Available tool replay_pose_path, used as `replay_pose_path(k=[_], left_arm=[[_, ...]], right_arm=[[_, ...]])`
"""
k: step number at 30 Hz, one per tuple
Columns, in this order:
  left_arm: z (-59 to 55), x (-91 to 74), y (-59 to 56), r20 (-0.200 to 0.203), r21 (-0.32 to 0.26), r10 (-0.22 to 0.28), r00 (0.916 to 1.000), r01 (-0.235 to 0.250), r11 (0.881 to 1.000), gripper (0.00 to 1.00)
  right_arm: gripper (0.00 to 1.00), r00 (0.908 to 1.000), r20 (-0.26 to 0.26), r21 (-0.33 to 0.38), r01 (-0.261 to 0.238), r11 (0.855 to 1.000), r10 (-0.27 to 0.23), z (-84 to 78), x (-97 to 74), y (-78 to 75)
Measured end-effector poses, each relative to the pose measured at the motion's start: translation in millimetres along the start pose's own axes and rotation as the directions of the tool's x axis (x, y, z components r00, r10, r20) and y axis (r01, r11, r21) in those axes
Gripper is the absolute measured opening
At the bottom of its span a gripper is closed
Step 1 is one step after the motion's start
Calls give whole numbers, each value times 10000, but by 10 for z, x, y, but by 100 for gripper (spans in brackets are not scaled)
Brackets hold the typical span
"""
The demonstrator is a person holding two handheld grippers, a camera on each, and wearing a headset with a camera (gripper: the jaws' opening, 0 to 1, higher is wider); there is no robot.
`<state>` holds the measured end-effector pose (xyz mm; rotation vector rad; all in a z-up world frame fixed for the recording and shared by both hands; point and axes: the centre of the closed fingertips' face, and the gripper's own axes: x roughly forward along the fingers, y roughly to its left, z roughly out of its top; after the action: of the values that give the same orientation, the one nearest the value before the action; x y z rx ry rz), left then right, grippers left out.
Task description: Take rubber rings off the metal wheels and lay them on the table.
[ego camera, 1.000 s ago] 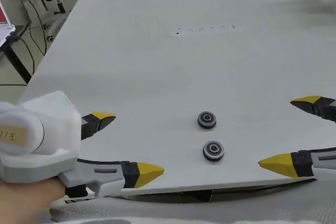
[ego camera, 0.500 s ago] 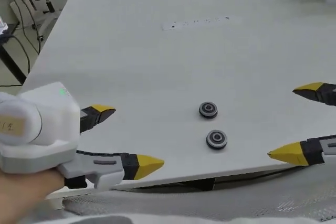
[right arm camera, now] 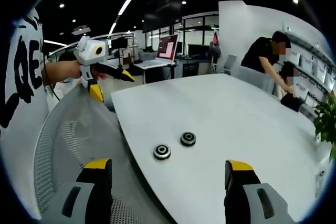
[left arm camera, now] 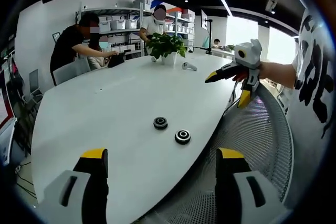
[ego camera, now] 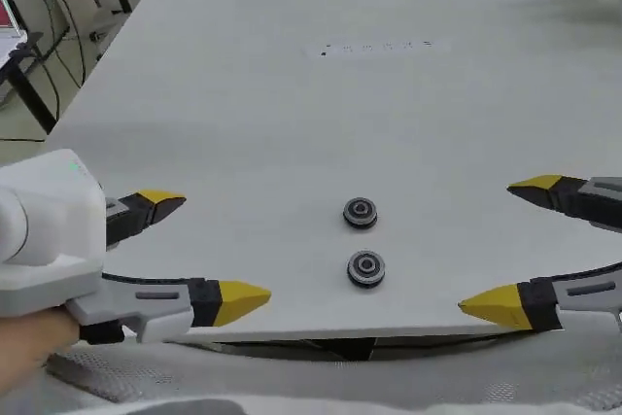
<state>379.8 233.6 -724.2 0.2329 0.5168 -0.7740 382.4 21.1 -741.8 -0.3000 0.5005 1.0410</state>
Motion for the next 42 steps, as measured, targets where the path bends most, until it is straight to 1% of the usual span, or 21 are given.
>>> replay_pose_path(k=[3, 4, 6, 7, 8, 10, 11, 12, 14, 18, 21, 25, 28, 32, 37, 42], left_arm=[[-18, 12, 4, -1, -23, 144, 9999, -144, 9999, 82], [-21, 13, 3, 6, -39, 181, 9998, -181, 9998, 82], [-8, 22, -18, 96, 59, 100, 9999, -100, 9999, 82], [-9, 29, -27, 70, 93, 26, 10000, -27, 10000, 81], [-20, 46, -32, -74, 53, -82, 9999, 83, 10000, 81], [-13, 64, -44, -92, 96, -292, 9995, 293, 9995, 82], [-11, 73, -44, -97, 128, -375, 9992, 376, 9992, 82], [-18, 80, -30, -144, 161, -420, 9990, 423, 9990, 82], [-22, 75, -6, -137, 117, -463, 9988, 465, 9989, 82], [-38, 82, 39, -76, 82, -512, 9987, 513, 9986, 82], [-49, 101, 54, -97, 55, -566, 9984, 566, 9984, 82], [25, 107, 19, 76, 77, -804, 9967, 803, 9967, 82], [41, 121, 37, 71, 166, -785, 9969, 784, 9968, 82], [59, 136, 73, 82, 245, -728, 9973, 726, 9971, 81], [83, 136, 102, 145, 405, -639, 9978, 633, 9972, 79], [119, 126, 122, 268, 496, -629, 9977, 616, 9969, 73]], right_arm=[[88, 9995, 178, 41, -269, 9996, 269, 15, 12, 45], [88, 9995, 143, 83, -283, 9996, 282, 7, 19, 45], [88, 9998, -23, 71, -216, 9997, 217, -22, 36, 30], [88, 9999, -74, 181, -77, 9998, 78, -19, 40, 6], [88, 10000, -38, 340, 16, 9994, -14, 2, 37, -4], [88, 9997, 263, 399, -15, 9992, 5, 70, 38, 7], [88, 9995, 305, 401, 5, 9992, -18, 74, 46, 1], [88, 9996, 263, 415, 27, 9991, -38, 67, 62, -8], [88, 9997, 63, 450, 230, 9987, -233, 27, 95, -42], [88, 9996, 197, 496, 194, 9986, -204, 54, 118, -14], [88, 9993, 222, 363, 308, 9989, -316, 62, 119, -20], [86, 9985, 418, 315, 327, 9990, -340, 98, 110, -13], [86, 9988, 362, 340, 328, 9989, -340, 81, 118, -28], [83, 9980, 603, 531, 173, 9984, -205, 119, 131, -40], [84, 9980, 600, 515, 147, 9986, -178, 126, 162, -60], [84, 9984, 552, 432, 78, 9990, -102, 132, 182, -73]])
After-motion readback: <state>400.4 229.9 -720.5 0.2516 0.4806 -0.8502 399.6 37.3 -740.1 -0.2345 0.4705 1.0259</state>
